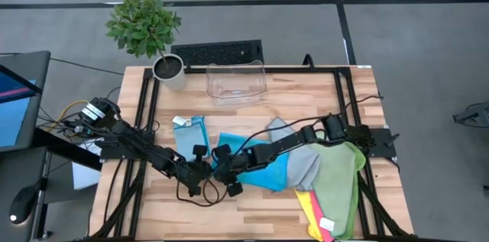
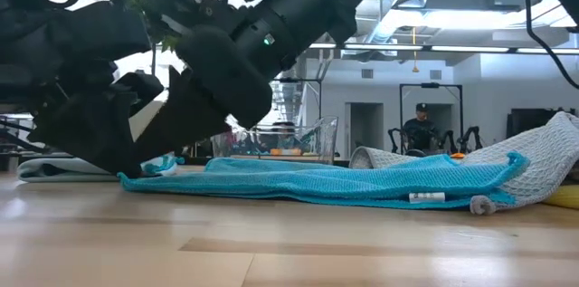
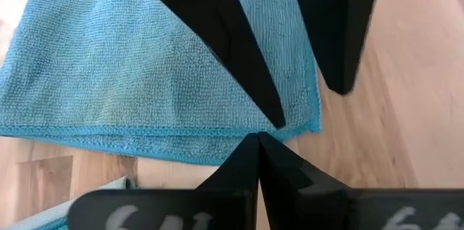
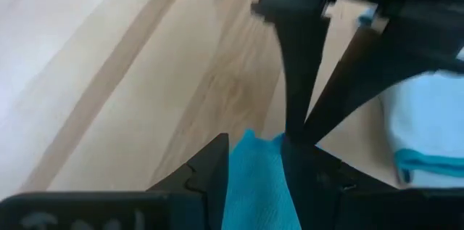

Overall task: Fold microfiber towels
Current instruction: Fold the blue microfiber cloth

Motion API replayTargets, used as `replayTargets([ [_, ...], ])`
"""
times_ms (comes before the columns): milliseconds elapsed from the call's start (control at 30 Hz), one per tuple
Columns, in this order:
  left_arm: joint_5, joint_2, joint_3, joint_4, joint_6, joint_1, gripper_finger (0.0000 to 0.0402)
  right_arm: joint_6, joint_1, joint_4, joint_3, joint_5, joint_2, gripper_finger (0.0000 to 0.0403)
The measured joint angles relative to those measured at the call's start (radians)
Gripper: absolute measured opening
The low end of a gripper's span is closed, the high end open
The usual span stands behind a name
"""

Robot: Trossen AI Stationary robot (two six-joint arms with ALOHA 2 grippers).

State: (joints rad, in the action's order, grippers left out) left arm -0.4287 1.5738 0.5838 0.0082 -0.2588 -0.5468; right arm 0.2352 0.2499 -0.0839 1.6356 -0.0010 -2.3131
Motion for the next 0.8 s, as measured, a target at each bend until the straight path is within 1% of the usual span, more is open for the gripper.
replayTargets([
  [133, -0.001, 0.000, 0.000, 0.010, -0.020, -0.005, 0.0000, -0.018, 0.013, -0.007, -0.001, 0.009, 0.000, 0.0152],
  [233, -0.003, 0.000, 0.000, 0.010, -0.020, -0.009, 0.0000, -0.025, 0.024, 0.012, -0.002, 0.056, 0.000, 0.0152],
  [333, 0.000, 0.000, 0.000, 0.005, -0.026, -0.010, 0.0000, -0.053, 0.031, 0.026, -0.003, 0.063, 0.000, 0.0152],
  [433, -0.003, -0.013, 0.003, -0.010, -0.050, -0.022, 0.0000, -0.091, 0.031, -0.026, -0.004, 0.063, 0.000, 0.0152],
  [533, -0.031, -0.033, 0.037, -0.061, -0.071, -0.036, 0.0000, -0.142, 0.031, -0.059, -0.004, 0.063, 0.000, 0.0152],
  [600, -0.045, -0.036, 0.050, -0.083, -0.100, -0.040, 0.0000, -0.169, 0.033, -0.073, -0.004, 0.063, 0.000, 0.0152],
  [733, -0.025, -0.035, 0.049, -0.087, -0.203, -0.057, 0.0000, -0.211, 0.052, -0.092, -0.004, 0.070, 0.000, 0.0152],
  [800, -0.060, -0.035, 0.044, -0.073, -0.242, -0.082, 0.0000, -0.216, 0.067, -0.087, -0.004, 0.109, 0.000, 0.0152],
])
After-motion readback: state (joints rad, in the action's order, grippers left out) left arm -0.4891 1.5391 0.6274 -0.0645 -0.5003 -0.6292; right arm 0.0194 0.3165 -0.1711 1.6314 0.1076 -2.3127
